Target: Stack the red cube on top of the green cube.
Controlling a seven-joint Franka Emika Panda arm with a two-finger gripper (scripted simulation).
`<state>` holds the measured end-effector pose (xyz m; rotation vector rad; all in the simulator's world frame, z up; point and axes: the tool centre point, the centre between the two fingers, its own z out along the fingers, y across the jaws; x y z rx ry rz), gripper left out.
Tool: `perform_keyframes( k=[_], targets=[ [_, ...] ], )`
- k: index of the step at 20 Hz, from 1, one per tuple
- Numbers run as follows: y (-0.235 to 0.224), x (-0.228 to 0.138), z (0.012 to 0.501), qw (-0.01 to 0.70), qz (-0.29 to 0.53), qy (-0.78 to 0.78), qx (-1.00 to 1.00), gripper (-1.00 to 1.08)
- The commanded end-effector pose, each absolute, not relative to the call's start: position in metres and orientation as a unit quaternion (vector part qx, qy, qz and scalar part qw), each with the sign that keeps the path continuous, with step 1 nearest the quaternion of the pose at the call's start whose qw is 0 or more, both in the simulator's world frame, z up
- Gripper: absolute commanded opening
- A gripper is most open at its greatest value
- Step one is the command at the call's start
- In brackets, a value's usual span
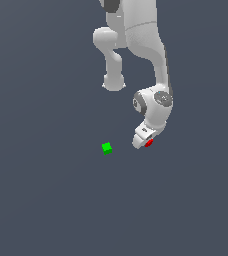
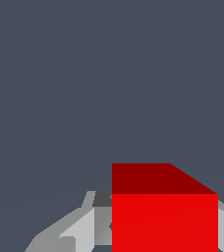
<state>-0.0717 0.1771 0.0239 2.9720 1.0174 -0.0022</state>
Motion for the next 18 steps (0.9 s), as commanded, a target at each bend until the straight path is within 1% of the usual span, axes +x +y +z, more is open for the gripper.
perform_keyframes(
  k=[1,12,18],
  targets=[
    [0.177,-0.071,0.031,0.0,0.0,0.324,0.946,-1.0],
    [0.177,-0.072,0.094,0.0,0.0,0.324,0.946,-1.0],
    [0.177,-0.072,0.114,0.0,0.0,0.324,0.946,-1.0]
  ],
)
